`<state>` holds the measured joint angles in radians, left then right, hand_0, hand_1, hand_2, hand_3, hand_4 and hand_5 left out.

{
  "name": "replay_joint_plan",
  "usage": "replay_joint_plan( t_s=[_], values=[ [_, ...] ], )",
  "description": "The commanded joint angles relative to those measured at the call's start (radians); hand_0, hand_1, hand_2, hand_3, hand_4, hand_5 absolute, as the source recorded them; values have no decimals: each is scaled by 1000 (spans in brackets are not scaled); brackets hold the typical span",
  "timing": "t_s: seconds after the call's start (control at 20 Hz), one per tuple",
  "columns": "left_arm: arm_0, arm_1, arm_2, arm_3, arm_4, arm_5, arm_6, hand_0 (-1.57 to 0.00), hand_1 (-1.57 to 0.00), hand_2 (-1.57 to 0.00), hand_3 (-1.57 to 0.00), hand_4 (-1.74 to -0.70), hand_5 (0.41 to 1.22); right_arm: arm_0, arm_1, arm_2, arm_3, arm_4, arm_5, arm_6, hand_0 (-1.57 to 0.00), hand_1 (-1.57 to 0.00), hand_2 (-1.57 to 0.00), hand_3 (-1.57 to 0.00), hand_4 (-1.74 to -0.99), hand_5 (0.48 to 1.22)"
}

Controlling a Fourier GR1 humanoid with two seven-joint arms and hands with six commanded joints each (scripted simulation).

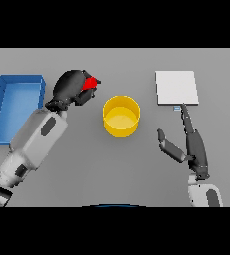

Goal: Pick up the red beaker and tilt it to pour out 1 green nut into yellow bowl. Pick up the yellow bowl and place it on the metallic measuring scale.

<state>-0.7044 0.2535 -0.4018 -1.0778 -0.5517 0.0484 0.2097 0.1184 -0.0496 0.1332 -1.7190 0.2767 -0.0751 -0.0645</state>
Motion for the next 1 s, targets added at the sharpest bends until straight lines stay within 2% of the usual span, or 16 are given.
replay_joint_plan(
  t_s=[0.0,0.15,0.25,0.35,0.4,0.45,0.5,0.6,0.75,0.95],
  values=[
    [-18,10,-36,5,-38,-12,8,-1570,-1570,-1570,-1569,-1739,1127,-6,-5,-4,-1,-2,2,8,1,1,1,1,-1256,690],
    [-74,32,-127,39,-131,-45,22,-1570,-1570,-1570,-1570,-1740,1173,-11,-3,-1,-7,-3,5,22,1,1,1,1,-1270,700],
    [-116,45,-170,60,-177,-68,16,-1571,-1571,-1571,-1570,-1740,1190,0,-1,4,-9,-1,6,8,1,1,1,1,-1274,704],
    [-160,56,-215,81,-219,-101,-1,-1571,-1571,-1571,-1571,-1649,1201,2,-3,-2,-11,-11,10,6,1,1,1,1,-1284,705],
    [-180,58,-240,93,-238,-122,-4,-1571,-1571,-1571,-1571,-1666,1205,-4,-1,-6,-10,-18,11,4,1,1,1,1,-1283,702],
    [-196,65,-272,94,-258,-160,-9,-1571,-1571,-1571,-1470,-1677,1208,7,3,-5,-11,-24,12,-10,1,1,1,1,-1285,697],
    [-216,69,-297,95,-274,-188,-13,-1571,-1571,-1571,-1391,-1687,1211,1,12,-3,-7,-27,11,6,1,1,1,1,-1287,690],
    [-266,62,-346,128,-310,-222,-41,-1571,-1571,-1571,-1277,-1701,1215,6,21,-5,2,-29,3,-4,1,1,1,1,-1292,678],
    [-320,52,-428,160,-361,-261,-104,-1571,-1571,-1571,-1420,-1718,1218,-3,33,-16,14,-49,1,-7,1,1,1,1,-1294,657],
    [-379,52,-538,190,-437,-317,-124,-1571,-1571,-1571,-1509,-1732,1220,21,43,-6,9,-46,-1,-39,1,1,1,1,-1291,640]
  ],
)
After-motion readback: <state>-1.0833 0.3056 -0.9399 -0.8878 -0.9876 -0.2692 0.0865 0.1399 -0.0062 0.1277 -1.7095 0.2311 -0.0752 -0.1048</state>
